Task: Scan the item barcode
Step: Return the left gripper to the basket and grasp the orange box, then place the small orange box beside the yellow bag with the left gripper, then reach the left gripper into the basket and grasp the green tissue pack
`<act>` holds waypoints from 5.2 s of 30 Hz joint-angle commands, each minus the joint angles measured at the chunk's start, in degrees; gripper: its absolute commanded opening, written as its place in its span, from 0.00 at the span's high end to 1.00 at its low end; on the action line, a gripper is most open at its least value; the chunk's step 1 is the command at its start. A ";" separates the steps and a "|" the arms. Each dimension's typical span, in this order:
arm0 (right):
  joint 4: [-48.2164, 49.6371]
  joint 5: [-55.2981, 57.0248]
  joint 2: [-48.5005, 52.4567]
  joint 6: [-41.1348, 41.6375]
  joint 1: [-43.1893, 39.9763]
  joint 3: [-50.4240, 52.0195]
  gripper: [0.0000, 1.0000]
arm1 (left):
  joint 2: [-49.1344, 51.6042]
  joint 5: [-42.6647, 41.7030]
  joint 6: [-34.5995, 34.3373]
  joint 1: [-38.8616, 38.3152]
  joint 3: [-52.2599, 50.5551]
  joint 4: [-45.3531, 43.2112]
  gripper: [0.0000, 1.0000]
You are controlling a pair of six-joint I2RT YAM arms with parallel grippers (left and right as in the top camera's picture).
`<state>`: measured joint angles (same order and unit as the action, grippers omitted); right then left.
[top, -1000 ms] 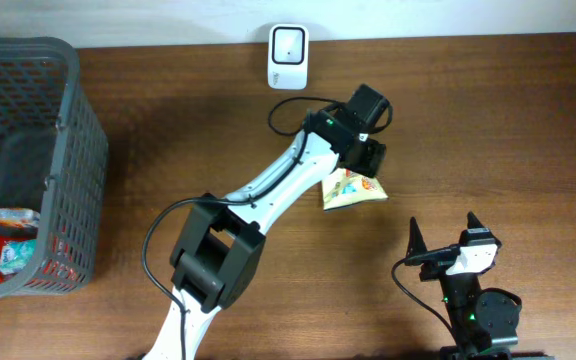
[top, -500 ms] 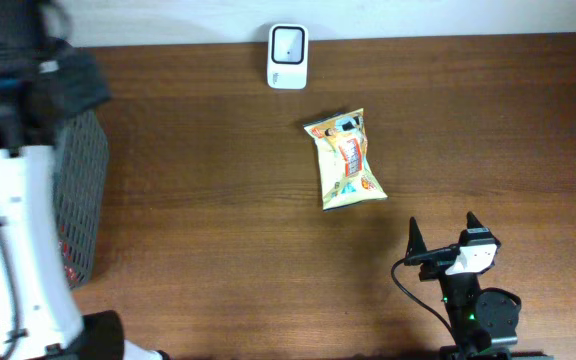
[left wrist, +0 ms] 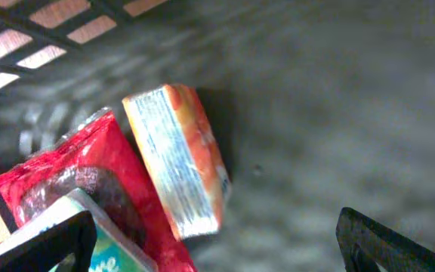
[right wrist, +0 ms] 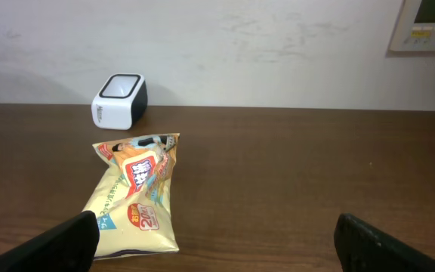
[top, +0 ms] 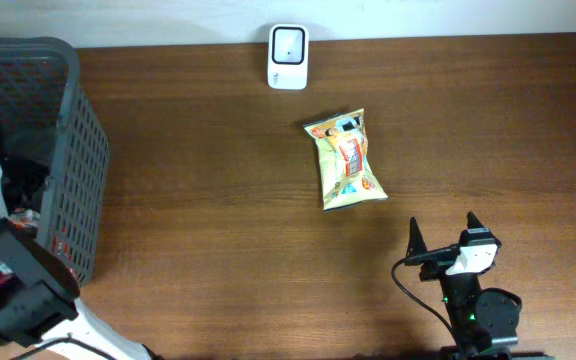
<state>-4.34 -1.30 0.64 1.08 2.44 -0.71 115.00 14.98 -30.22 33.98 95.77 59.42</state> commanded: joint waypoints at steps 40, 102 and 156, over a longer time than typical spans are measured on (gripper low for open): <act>-0.22 0.31 -0.35 0.02 -0.26 0.39 0.02 | 42.21 -1.16 1.53 -73.75 56.08 19.82 0.99; -0.22 0.31 -0.33 0.02 -0.26 0.39 0.02 | 54.18 -7.76 10.58 -74.75 82.44 33.05 1.00; -0.22 0.31 -0.35 0.02 -0.26 0.39 0.02 | 13.86 -0.63 -5.60 0.00 14.19 19.63 1.00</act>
<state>-4.34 -1.30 0.64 1.06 2.44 -0.73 128.18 17.06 -39.48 33.82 103.61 76.73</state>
